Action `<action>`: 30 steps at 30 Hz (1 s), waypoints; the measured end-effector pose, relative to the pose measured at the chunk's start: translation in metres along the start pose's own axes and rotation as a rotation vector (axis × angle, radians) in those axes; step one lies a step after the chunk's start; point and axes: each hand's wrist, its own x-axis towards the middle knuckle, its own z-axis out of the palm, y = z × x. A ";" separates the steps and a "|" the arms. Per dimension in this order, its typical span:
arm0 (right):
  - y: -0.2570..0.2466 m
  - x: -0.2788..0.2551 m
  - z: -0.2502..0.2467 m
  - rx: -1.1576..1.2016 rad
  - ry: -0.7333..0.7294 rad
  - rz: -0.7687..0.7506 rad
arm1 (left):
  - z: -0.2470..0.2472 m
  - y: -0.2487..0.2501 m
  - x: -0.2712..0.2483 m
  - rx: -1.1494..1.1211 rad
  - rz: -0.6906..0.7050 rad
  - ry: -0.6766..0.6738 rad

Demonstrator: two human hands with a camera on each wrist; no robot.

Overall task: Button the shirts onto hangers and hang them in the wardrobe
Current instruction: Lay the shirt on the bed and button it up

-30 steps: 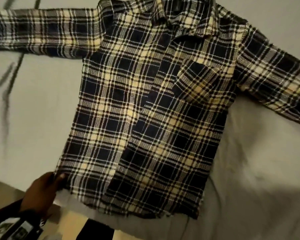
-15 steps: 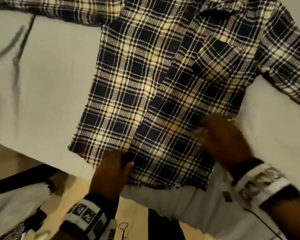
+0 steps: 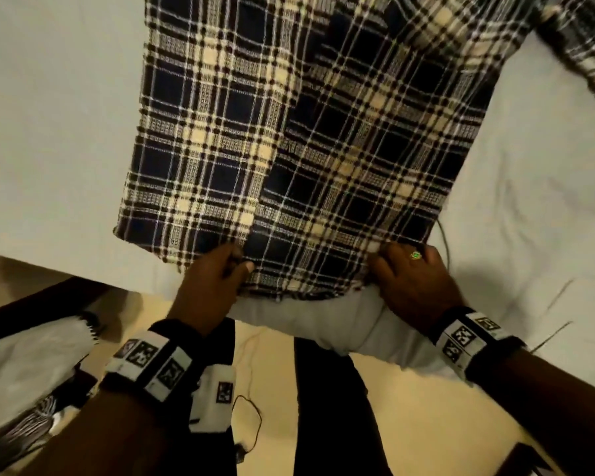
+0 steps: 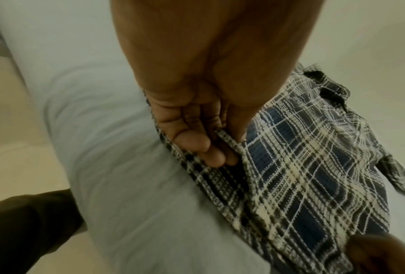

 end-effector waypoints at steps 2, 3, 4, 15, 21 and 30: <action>0.007 0.000 -0.002 -0.008 0.000 0.007 | 0.002 -0.001 -0.003 -0.049 -0.003 0.018; 0.012 -0.003 -0.005 -0.006 -0.015 0.026 | 0.002 -0.001 -0.008 -0.070 -0.001 0.031; 0.018 -0.004 -0.009 -0.009 -0.028 0.048 | 0.002 0.000 -0.010 -0.086 0.008 0.038; 0.041 -0.021 -0.034 -0.047 -0.344 0.199 | 0.029 -0.003 -0.009 0.320 0.026 -0.198; 0.038 0.052 -0.079 0.049 -0.138 0.104 | -0.030 0.001 0.001 0.400 0.212 0.248; 0.028 0.227 -0.093 -0.060 -0.325 -0.213 | -0.078 -0.010 0.019 0.729 0.030 0.232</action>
